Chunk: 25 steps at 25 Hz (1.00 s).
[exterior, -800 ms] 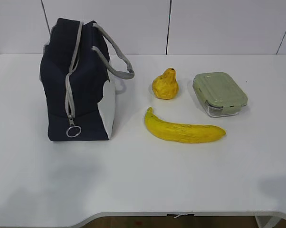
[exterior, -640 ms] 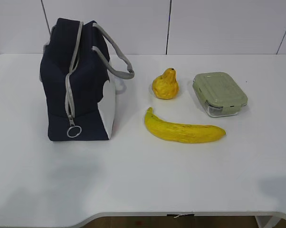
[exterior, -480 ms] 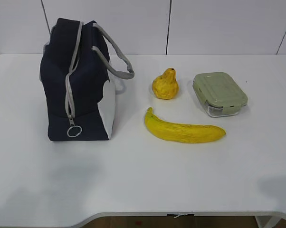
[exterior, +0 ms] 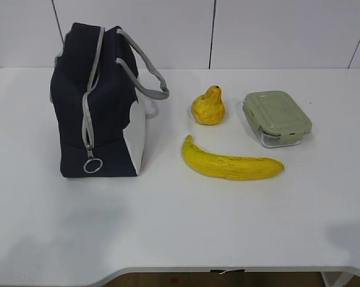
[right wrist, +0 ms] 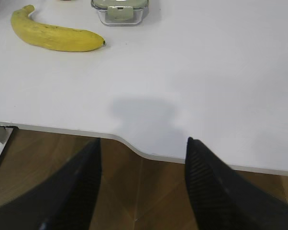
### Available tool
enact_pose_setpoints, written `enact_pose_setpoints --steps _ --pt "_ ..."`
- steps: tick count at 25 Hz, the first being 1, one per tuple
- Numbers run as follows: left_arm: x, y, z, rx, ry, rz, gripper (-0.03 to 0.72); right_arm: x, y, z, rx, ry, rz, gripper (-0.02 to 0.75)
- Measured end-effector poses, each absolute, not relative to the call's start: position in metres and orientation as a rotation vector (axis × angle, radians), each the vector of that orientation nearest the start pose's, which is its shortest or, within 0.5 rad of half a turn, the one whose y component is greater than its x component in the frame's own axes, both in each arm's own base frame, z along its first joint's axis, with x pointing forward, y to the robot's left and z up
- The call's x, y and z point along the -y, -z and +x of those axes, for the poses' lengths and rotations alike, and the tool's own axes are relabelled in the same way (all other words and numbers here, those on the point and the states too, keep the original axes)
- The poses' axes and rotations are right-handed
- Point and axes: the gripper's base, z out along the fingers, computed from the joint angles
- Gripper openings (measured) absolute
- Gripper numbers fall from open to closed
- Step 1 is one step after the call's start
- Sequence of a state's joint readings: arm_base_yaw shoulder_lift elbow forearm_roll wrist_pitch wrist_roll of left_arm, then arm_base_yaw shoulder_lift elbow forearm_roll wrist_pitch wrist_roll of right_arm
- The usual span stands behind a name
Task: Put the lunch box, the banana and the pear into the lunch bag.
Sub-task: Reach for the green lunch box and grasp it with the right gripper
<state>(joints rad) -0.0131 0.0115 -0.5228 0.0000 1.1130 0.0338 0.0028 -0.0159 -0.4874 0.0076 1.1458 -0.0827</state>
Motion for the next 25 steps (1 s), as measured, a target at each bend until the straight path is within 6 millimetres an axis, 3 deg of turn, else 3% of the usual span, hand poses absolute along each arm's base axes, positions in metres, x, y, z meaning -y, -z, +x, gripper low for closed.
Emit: enact_pose_setpoints --steps 25 --pt "-0.0001 -0.2794 -0.0080 -2.085 -0.013 0.049 0.371 -0.0006 -0.2670 -0.0097 -2.124 0.038 -0.092 0.452"
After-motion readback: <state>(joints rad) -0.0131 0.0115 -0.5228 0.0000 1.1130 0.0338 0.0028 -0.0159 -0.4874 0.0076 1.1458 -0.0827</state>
